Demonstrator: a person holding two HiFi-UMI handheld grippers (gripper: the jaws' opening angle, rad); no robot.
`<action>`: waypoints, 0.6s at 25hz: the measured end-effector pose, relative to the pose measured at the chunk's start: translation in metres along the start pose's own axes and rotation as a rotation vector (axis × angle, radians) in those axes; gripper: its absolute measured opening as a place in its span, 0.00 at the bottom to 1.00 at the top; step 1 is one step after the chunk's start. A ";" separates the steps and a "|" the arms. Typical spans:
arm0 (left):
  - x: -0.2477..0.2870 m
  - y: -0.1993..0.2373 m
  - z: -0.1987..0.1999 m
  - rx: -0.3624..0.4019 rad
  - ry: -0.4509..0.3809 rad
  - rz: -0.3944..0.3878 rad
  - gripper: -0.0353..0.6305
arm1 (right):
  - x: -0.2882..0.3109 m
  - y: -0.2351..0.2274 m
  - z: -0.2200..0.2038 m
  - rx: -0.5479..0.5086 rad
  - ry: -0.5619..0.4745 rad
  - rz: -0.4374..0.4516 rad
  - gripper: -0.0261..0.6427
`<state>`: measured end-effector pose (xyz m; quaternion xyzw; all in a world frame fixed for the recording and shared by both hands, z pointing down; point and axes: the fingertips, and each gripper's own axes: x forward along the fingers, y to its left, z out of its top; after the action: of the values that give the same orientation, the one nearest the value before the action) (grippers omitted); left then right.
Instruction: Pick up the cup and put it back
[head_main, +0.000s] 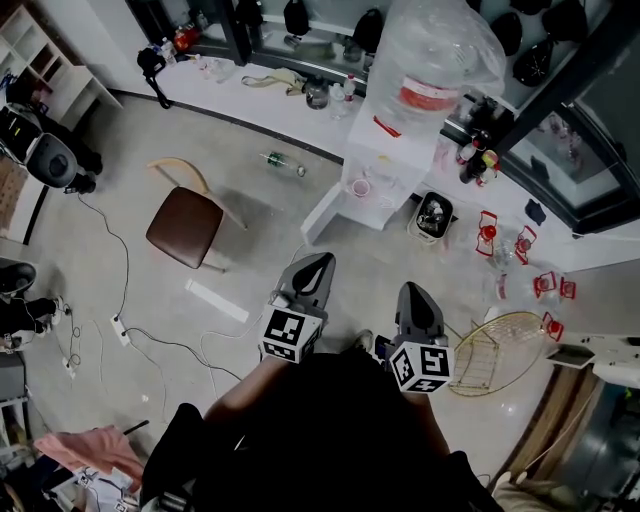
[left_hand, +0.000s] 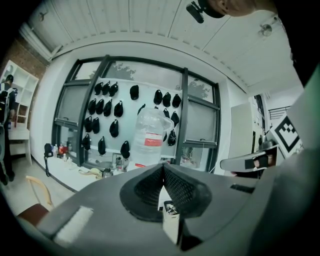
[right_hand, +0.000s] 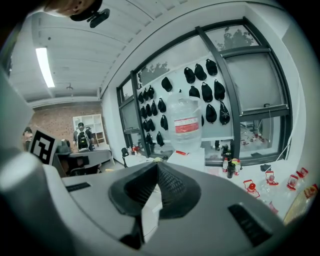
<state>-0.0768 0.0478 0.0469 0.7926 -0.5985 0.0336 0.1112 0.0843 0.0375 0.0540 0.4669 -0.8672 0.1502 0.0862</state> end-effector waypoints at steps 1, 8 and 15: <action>0.000 0.001 -0.001 -0.002 0.004 0.001 0.06 | 0.000 0.000 0.000 -0.001 0.001 0.001 0.03; -0.001 0.001 0.000 -0.006 -0.003 0.010 0.06 | 0.001 0.002 0.000 -0.006 0.008 0.005 0.03; -0.001 0.004 -0.003 -0.015 0.002 0.016 0.06 | 0.004 0.002 0.000 -0.009 0.011 0.010 0.03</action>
<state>-0.0807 0.0485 0.0503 0.7869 -0.6050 0.0307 0.1174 0.0802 0.0352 0.0549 0.4614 -0.8696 0.1495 0.0924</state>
